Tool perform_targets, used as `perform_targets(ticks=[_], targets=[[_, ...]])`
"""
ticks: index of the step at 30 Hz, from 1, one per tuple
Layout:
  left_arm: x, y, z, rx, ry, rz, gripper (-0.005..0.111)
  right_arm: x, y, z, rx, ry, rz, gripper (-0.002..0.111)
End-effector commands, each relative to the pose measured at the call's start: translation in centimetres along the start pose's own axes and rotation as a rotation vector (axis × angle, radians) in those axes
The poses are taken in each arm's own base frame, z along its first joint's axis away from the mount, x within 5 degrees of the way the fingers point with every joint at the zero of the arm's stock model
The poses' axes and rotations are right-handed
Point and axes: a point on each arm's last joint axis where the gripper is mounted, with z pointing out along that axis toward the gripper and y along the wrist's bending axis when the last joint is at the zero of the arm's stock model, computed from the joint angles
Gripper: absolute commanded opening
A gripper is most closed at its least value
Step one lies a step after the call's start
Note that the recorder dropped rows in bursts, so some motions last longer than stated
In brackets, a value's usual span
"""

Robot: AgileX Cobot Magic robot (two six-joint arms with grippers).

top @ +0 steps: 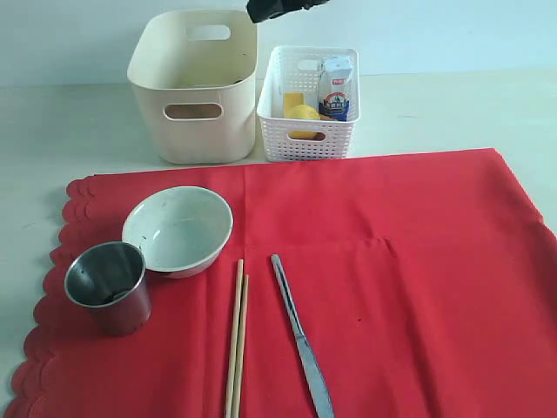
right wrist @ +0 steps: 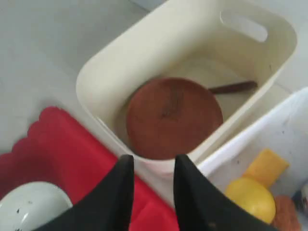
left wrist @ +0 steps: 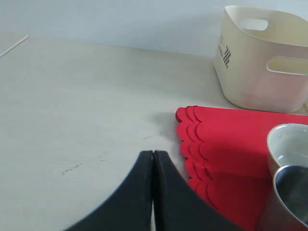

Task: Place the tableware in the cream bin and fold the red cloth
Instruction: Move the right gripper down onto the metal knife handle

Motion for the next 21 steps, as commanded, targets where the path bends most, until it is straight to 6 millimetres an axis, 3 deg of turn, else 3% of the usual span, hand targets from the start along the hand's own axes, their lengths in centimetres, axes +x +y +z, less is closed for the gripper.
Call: perform_targets(ticks=[1, 10, 16, 21], targets=[[0.0, 0.0, 0.0, 0.000, -0.012, 0.004, 0.000, 0.5, 0.6, -2.3, 0.035, 0.127, 0.044, 0.028], [0.0, 0.0, 0.0, 0.000, -0.012, 0.004, 0.000, 3.1, 1.6, -5.3, 0.112, 0.270, 0.115, 0.001], [0.0, 0.0, 0.0, 0.000, -0.012, 0.004, 0.000, 6.7, 3.2, -7.5, 0.122, 0.289, 0.125, 0.000], [0.0, 0.0, 0.0, 0.000, -0.012, 0.004, 0.000, 10.6, 4.0, -7.9, 0.111, 0.329, 0.142, 0.000]])
